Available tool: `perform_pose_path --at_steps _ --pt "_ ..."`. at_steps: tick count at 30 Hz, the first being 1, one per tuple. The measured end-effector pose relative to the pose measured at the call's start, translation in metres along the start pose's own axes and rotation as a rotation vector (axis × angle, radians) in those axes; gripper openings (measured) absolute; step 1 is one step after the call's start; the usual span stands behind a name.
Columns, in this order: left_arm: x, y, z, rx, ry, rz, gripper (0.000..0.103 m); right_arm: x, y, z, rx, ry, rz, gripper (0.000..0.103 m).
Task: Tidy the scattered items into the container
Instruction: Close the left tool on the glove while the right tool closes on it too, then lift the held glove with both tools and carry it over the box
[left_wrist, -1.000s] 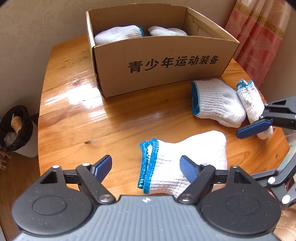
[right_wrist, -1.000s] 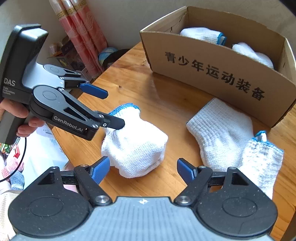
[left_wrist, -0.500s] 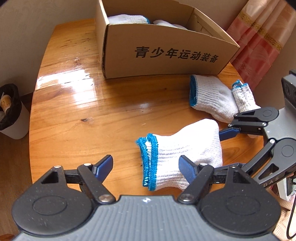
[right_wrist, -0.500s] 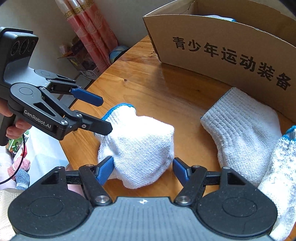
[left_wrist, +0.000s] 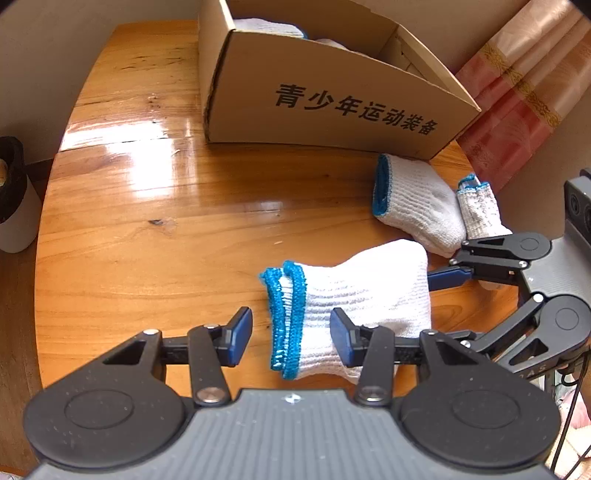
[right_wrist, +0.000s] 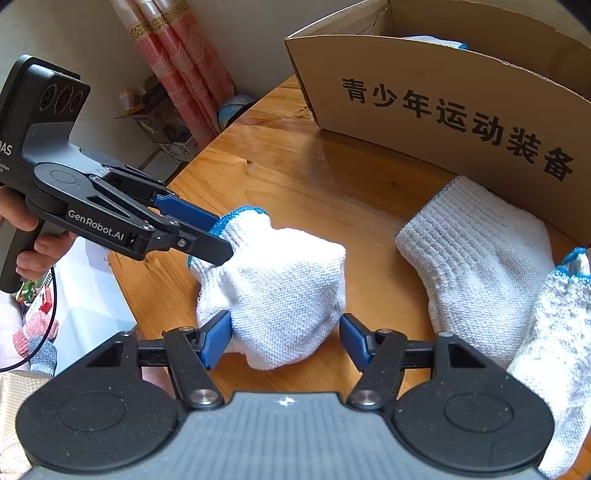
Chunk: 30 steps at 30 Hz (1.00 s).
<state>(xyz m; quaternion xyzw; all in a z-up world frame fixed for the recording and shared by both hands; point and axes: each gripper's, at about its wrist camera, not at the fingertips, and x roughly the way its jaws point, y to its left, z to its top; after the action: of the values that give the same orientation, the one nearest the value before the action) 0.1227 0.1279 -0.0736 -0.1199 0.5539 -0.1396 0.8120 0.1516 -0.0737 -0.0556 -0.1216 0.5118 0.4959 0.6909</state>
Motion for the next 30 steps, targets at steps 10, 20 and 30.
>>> perform_pose_path --at_steps 10,20,30 --pt "0.003 -0.003 0.0 -0.002 -0.002 -0.056 0.041 0.002 0.004 0.005 -0.029 -0.005 -0.047 0.059" --pt "0.005 -0.004 0.002 -0.034 0.003 -0.051 0.037 0.003 0.005 0.006 -0.028 -0.014 -0.063 0.058" --pt "-0.004 -0.015 0.005 -0.015 -0.021 -0.043 0.034 -0.008 0.009 0.011 -0.036 -0.047 -0.079 0.053"
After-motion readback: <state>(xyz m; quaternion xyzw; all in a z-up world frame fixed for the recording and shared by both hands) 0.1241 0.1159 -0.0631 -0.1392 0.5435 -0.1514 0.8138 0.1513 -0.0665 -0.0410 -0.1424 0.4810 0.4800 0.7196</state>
